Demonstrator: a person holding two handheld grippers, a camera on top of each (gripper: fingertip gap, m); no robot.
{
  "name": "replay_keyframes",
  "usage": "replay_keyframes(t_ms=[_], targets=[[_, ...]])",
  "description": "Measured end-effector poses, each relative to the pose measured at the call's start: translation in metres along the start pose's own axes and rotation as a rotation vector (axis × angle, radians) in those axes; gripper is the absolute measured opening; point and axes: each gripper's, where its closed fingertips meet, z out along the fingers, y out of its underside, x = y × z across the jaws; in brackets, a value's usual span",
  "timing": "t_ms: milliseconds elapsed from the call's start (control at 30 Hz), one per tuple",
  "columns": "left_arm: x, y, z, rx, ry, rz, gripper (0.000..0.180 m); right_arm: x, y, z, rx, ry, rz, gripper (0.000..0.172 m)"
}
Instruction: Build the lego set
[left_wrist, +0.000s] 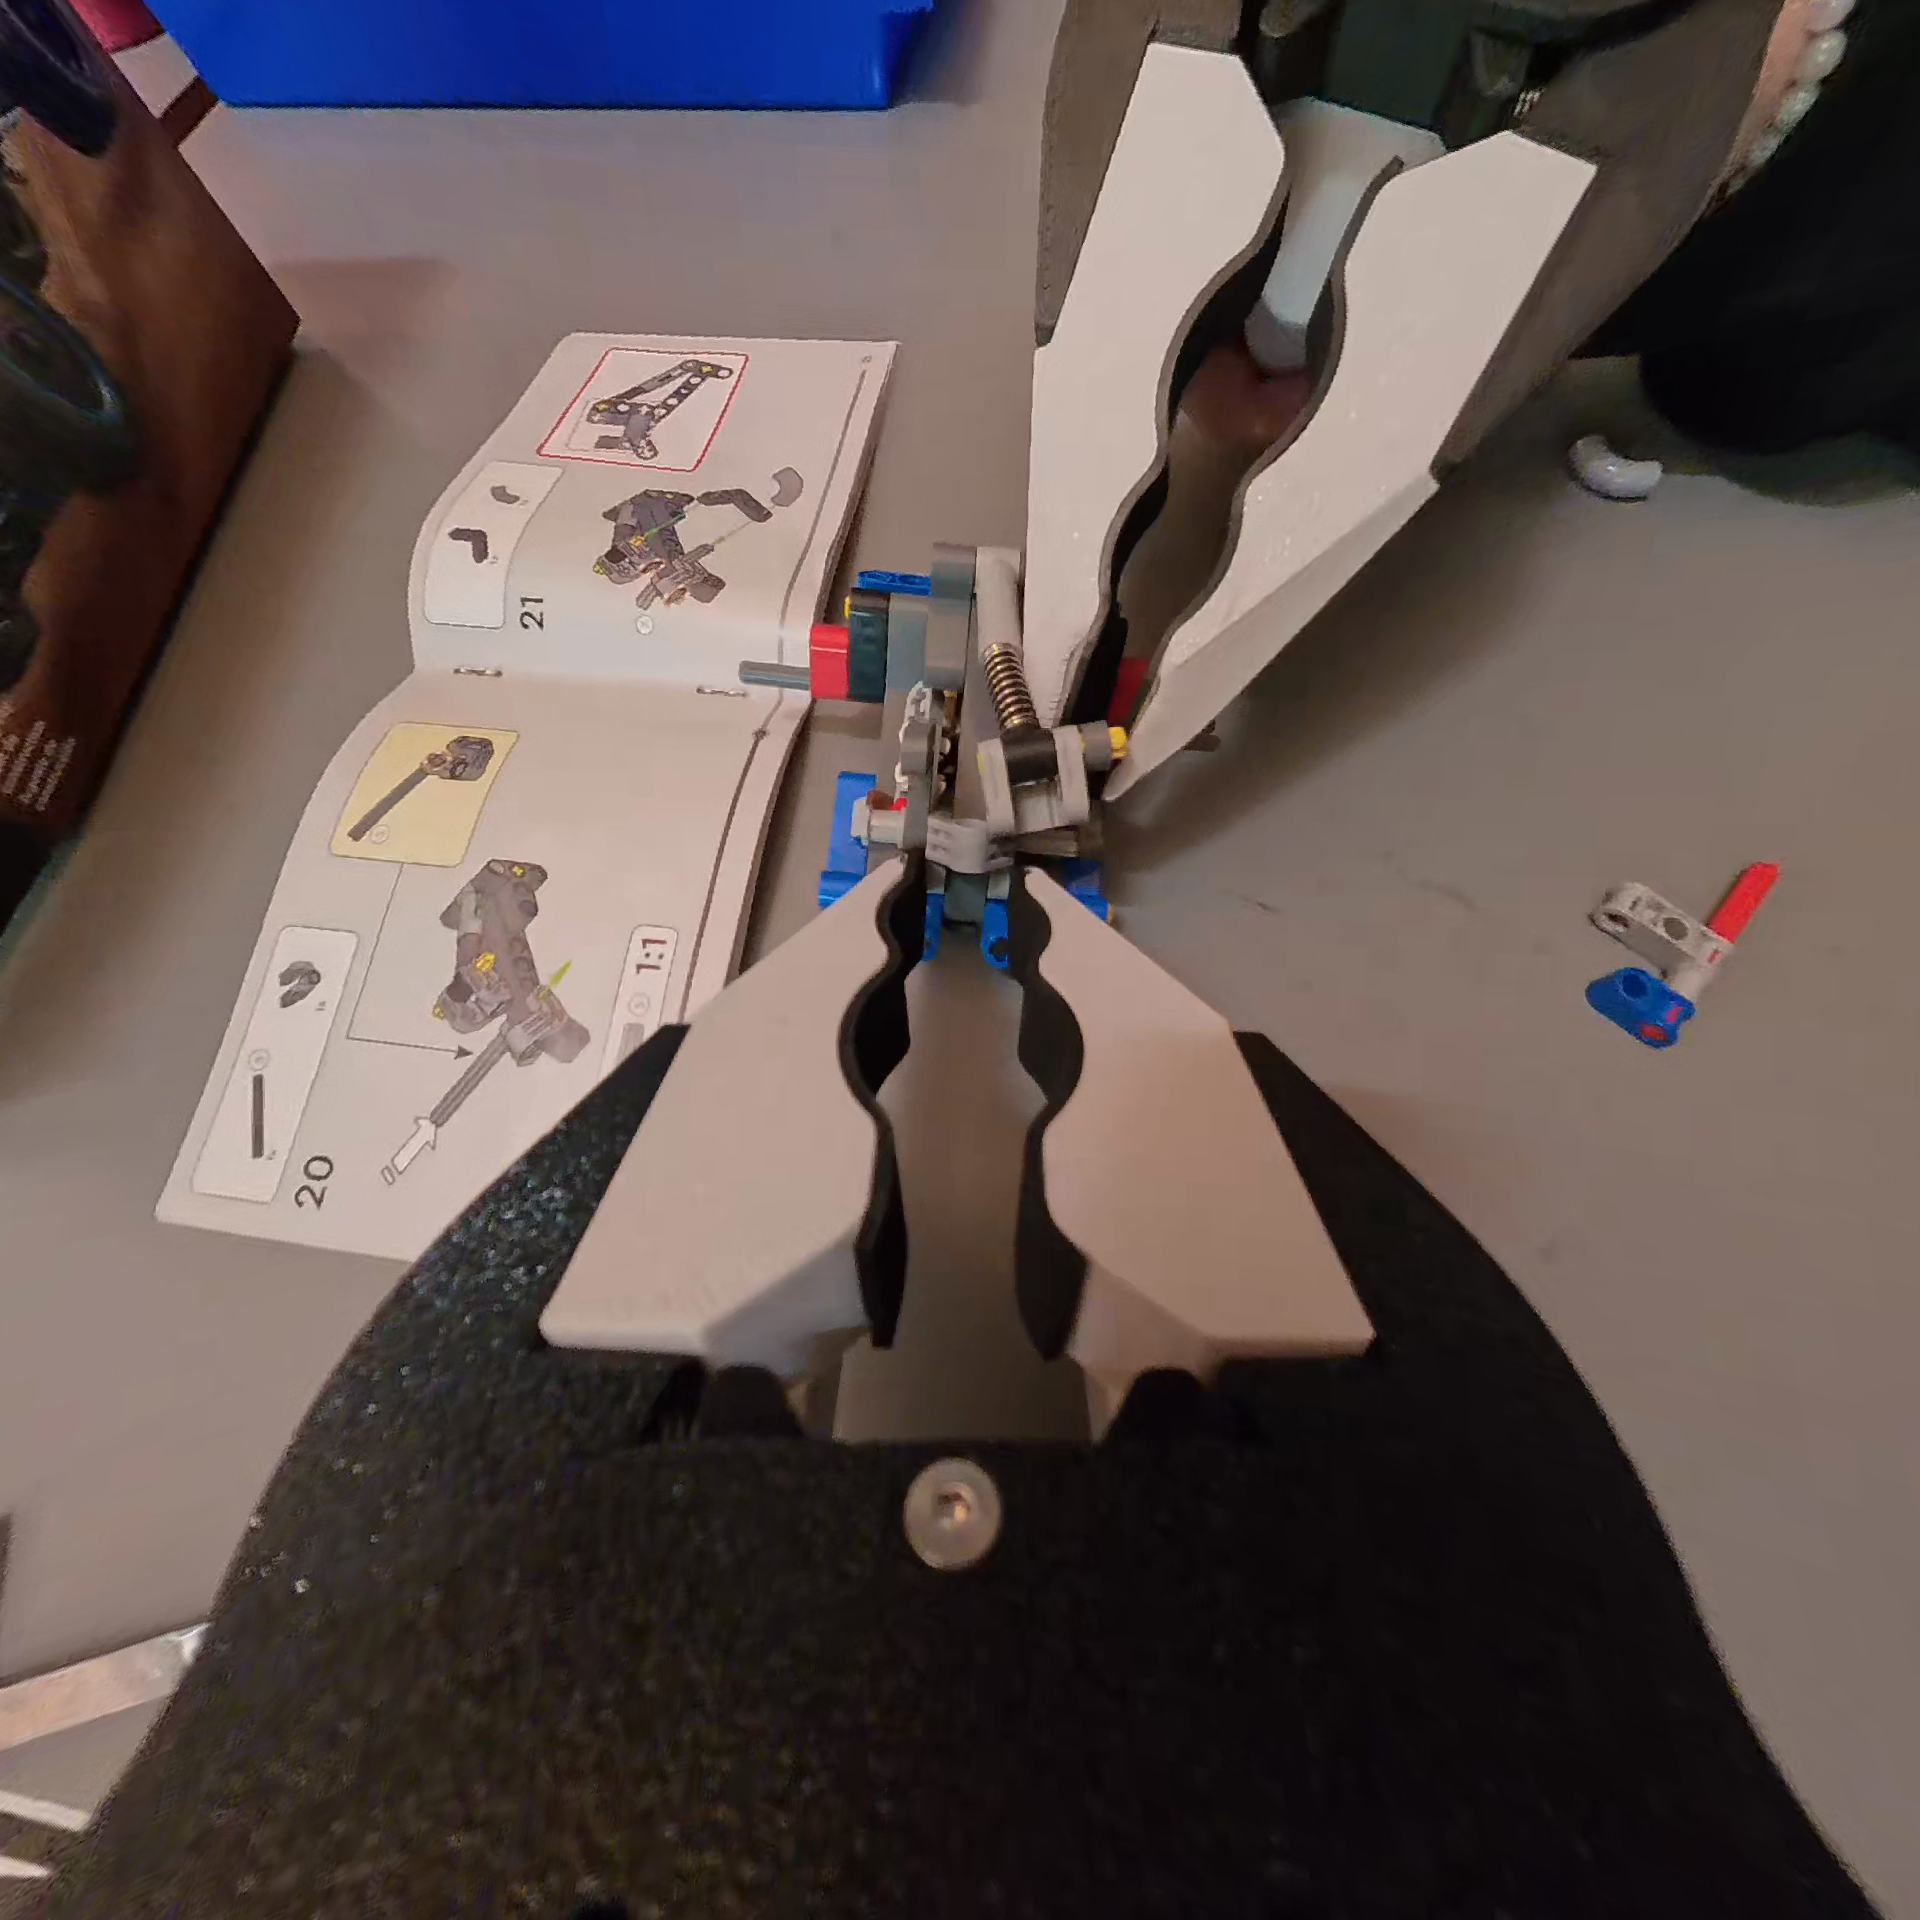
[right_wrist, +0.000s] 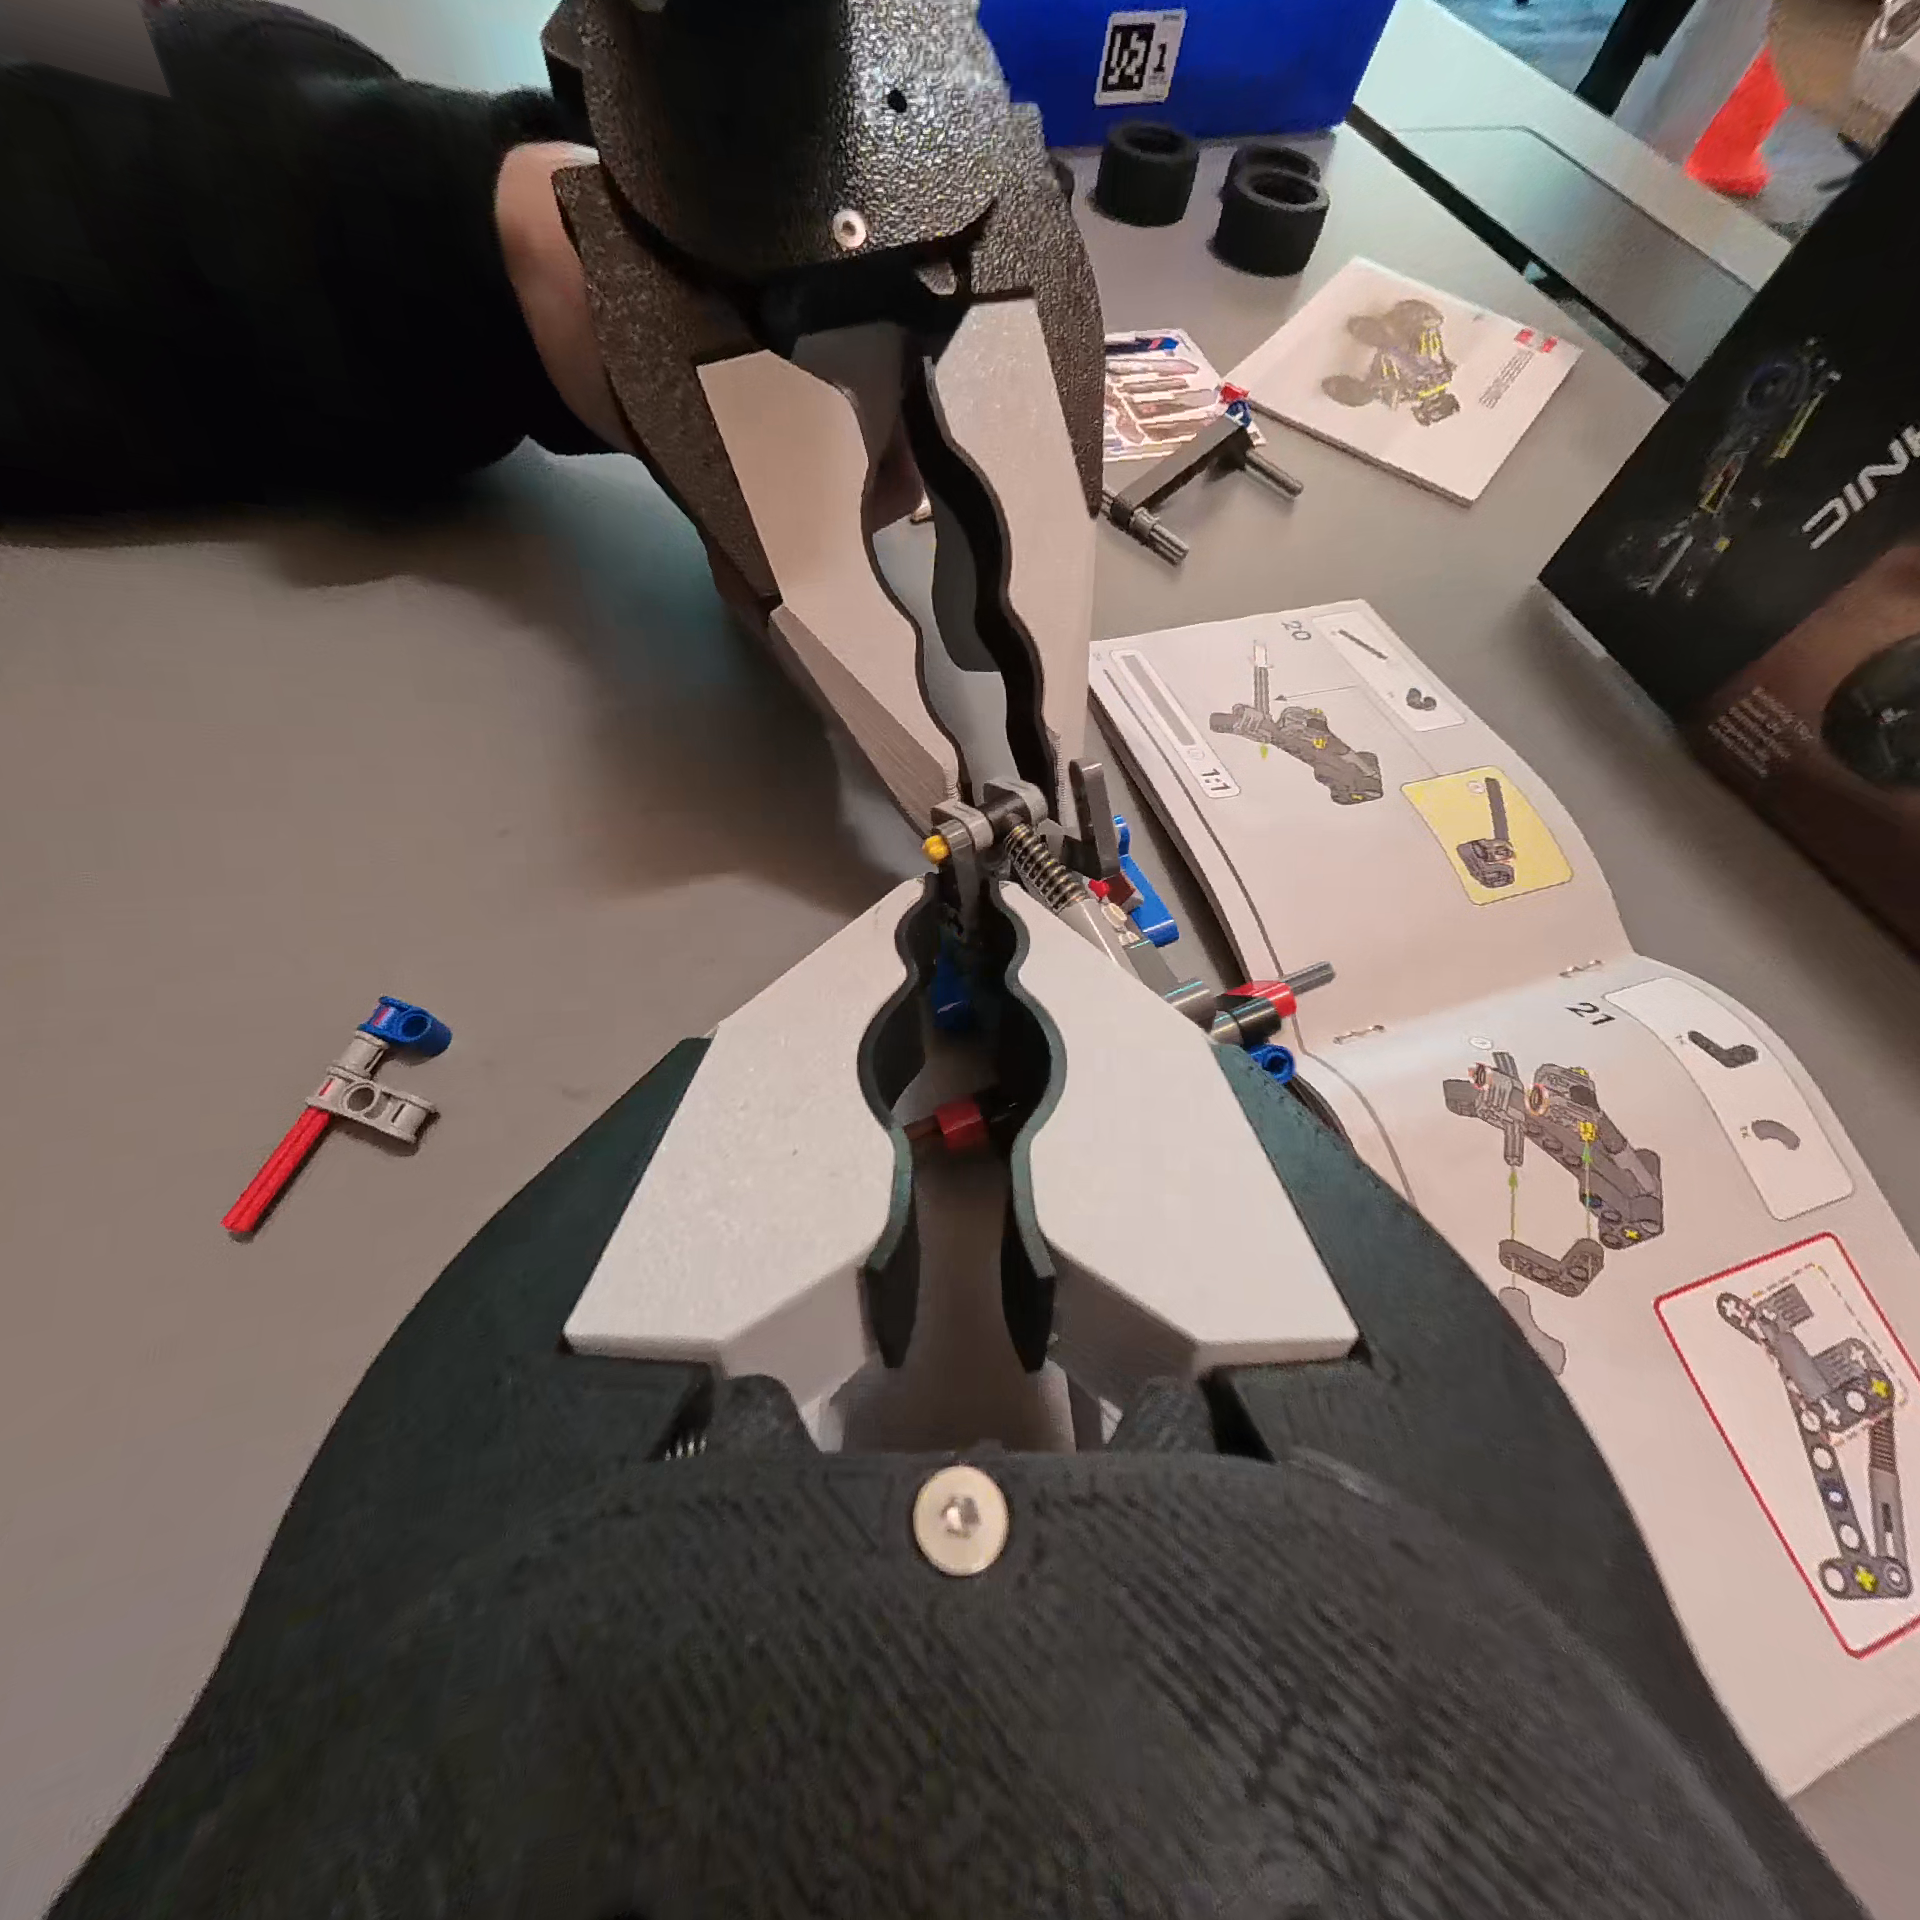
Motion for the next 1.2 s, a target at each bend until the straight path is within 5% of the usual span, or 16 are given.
replay_keyframes(t_ms=[33, 767, 1200], targets=[[-0.0004, -0.0006, 0.0008, -0.001, -0.009, 0.005, 0.012, 0.0008, 0.0002, -0.0006, 0.01, 0.012, 0.0, 0.005], [-0.0028, -0.0029, 0.0086, -0.014, -0.05, -0.106, 0.012, 0.0078, 0.0026, -0.0032, 0.0, 0.159, -0.118, 0.006], [0.0028, -0.0034, 0.0082, -0.004, 0.013, -0.093, 0.018, 0.0053, 0.002, -0.0036, 0.008, 0.109, -0.086, 0.005]])
